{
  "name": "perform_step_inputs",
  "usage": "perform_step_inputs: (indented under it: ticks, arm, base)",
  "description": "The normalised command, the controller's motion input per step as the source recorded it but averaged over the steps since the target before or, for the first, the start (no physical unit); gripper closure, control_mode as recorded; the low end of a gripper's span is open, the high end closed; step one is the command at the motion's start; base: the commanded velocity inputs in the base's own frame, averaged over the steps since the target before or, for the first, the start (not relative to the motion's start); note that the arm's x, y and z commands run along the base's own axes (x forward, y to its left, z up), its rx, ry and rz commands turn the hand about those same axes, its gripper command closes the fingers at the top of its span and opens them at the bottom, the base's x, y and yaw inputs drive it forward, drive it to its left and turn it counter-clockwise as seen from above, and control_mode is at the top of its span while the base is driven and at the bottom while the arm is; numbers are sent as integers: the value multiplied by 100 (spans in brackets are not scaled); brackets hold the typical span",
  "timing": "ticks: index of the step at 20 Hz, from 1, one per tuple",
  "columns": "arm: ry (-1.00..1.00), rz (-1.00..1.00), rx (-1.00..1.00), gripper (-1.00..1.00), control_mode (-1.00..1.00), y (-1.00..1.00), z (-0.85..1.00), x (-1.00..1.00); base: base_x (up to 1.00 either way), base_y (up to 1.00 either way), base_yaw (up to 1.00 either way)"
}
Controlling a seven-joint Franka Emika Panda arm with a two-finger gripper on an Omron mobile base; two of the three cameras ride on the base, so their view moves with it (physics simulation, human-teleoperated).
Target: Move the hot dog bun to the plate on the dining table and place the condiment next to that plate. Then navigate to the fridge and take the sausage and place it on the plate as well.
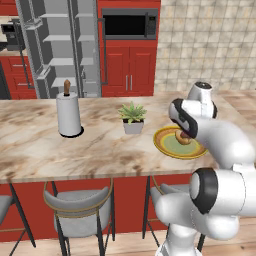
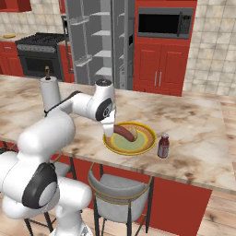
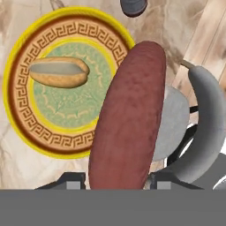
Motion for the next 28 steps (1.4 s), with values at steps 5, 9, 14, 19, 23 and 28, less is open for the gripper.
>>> perform_step_inputs:
  ticks: [5,9,14,19,23,28]
  arm:
    - [0,0,0,100,-100,-11,-36,42]
    - [0,0,0,100,-100,-8,-33,33]
    - [0,0,0,100,-100,-6,-30,26]
    - [0,0,0,100,-100,0,-20,6]
    - [0,0,0,100,-100,0,-15,0]
    - [0,0,0,100,-100,0,-14,0]
  base:
    - [0,0,0]
    - [0,0,0]
    - [0,0,0]
    - [0,0,0]
    - [0,0,0]
    - [0,0,0]
